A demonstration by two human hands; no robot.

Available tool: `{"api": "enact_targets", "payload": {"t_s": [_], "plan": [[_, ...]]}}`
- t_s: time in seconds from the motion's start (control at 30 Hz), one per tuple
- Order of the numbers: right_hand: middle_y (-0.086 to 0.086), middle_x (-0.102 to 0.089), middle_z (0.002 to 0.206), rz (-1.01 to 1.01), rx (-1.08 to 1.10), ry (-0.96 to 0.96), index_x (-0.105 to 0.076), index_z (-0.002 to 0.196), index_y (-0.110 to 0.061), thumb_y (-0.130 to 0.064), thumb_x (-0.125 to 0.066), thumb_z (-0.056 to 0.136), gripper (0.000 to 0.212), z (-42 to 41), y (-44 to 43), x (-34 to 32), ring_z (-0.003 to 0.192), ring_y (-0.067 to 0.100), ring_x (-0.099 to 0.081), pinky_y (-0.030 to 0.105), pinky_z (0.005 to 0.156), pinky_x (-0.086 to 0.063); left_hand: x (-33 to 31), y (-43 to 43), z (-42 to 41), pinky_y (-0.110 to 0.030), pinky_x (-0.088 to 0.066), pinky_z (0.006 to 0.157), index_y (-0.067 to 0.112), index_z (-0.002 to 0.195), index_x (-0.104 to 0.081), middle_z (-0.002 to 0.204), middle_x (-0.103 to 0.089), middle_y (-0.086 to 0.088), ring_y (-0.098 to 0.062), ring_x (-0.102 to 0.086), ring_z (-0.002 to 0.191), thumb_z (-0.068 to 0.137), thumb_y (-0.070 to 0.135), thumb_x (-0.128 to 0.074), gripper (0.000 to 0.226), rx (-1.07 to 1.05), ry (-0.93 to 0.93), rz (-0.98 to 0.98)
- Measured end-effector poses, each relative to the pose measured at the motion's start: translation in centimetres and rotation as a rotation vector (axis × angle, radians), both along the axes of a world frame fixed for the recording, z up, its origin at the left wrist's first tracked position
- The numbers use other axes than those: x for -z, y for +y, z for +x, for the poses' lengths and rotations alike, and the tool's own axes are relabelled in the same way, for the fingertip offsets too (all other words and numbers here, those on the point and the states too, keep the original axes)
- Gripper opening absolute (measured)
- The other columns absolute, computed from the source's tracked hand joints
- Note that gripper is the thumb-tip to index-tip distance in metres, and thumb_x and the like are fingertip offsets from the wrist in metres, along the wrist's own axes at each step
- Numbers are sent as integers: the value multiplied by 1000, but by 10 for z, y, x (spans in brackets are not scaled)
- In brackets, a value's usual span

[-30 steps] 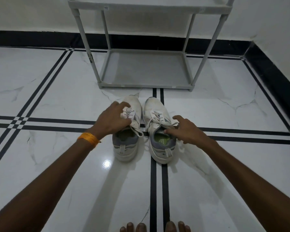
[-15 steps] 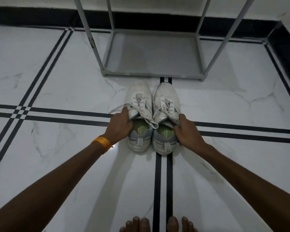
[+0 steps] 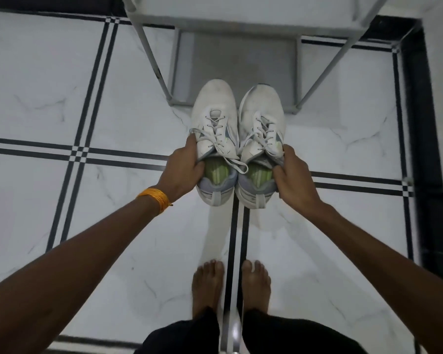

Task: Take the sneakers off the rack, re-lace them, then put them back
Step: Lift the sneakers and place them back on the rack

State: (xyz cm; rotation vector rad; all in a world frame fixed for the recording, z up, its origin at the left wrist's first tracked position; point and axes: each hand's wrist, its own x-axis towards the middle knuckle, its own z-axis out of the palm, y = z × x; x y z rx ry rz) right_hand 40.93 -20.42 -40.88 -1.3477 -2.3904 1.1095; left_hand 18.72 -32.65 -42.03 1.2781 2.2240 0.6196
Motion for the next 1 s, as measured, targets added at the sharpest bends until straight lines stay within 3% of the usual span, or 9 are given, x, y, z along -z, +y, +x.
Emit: {"api": "enact_targets", "payload": {"t_s": [0.13,0.3,0.57,0.63,0.8,1.0], "plan": [[11,-61,100,-2,24,9,-48,117,-3,-4,-40,92,27,1,7,-96,83,23,-56,29,69,-40,-93,11,-2,-42,-51,82,7,145,-27,117,-66,-19,-39,-63,95,90,14,-51,60,1,-34,-13],[11,-61,101,39,64,5,-48,116,-5,-9,-40,90,27,-12,42,-199,85,27,-58,36,73,-46,-200,48,-11,-43,-52,79,5,143,-28,110,-67,-22,-42,-63,92,87,10,-51,61,-9,-35,-8],[15,-62,110,67,64,-19,-44,126,-5,-4,-41,93,32,-53,129,-302,91,32,-60,35,76,-48,-299,138,-50,-45,-54,83,8,137,-37,114,-67,-22,-43,-64,96,87,7,-51,52,-3,-57,-22],[17,-61,107,71,56,-22,-44,124,-4,-5,-40,94,30,-67,154,-314,88,32,-61,38,73,-50,-311,161,-63,-48,-55,86,10,135,-38,113,-67,-20,-41,-65,96,89,12,-49,48,-27,-52,18],[13,-60,111,69,33,-7,-45,124,-5,-3,-41,94,30,-113,212,-313,94,26,-59,29,75,-45,-305,214,-102,-52,-54,92,8,139,-34,117,-67,-18,-38,-65,101,95,15,-50,48,-57,-46,43],[16,-62,115,-3,43,-92,-45,125,-5,-5,-41,94,32,-164,260,-267,101,32,-61,44,86,-52,-255,257,-146,-50,-54,88,4,141,-33,116,-67,-21,-42,-65,99,92,10,-51,52,-53,-22,33]]}}
